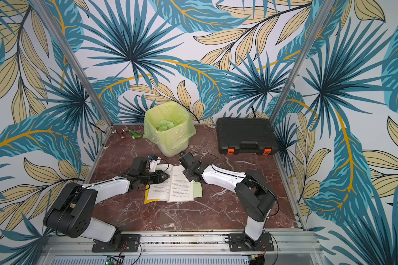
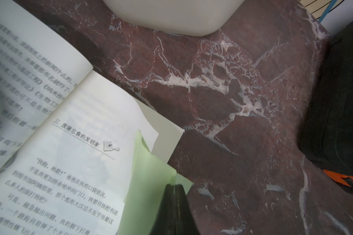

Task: Peel off the used sticky note
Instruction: Tear off the note from the book.

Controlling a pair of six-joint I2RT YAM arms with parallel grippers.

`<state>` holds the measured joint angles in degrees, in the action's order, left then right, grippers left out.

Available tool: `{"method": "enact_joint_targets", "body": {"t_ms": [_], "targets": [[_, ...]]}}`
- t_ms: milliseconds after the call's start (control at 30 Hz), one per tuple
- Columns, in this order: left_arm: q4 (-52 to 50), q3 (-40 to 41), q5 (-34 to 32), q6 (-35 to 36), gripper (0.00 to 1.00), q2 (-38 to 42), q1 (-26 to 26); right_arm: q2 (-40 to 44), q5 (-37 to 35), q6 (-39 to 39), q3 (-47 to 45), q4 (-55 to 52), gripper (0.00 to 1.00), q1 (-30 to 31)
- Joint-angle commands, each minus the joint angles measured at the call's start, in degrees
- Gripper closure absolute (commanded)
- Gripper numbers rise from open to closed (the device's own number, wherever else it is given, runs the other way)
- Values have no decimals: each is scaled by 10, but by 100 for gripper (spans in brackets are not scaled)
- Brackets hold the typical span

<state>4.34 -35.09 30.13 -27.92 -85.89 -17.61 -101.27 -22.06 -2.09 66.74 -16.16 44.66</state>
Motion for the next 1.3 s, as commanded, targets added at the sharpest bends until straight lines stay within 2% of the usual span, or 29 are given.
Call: {"method": "enact_joint_targets", "body": {"t_ms": [0, 67, 200, 533, 933, 1133, 1267], "targets": [[-6, -6, -13, 1, 71, -9, -1, -11, -24, 13, 17, -8, 98, 2], [-6, -6, -13, 1, 71, -10, 0, -15, -35, 17, 25, -12, 95, 2], [-6, -7, -13, 1, 71, -12, -1, -32, -33, 35, 49, -30, 95, 2], [-4, -7, -13, 1, 71, -13, -1, -36, 104, 39, 34, -33, 100, 8], [-4, -11, -9, 1, 71, -16, -1, -32, 212, 23, -4, -56, 100, 8], [-6, -13, -8, 0, 71, -14, -1, -34, 323, 37, 11, -100, 100, 6], [-7, -13, -7, 0, 71, -13, -1, -46, 288, 38, 17, -112, 100, 3]]}}
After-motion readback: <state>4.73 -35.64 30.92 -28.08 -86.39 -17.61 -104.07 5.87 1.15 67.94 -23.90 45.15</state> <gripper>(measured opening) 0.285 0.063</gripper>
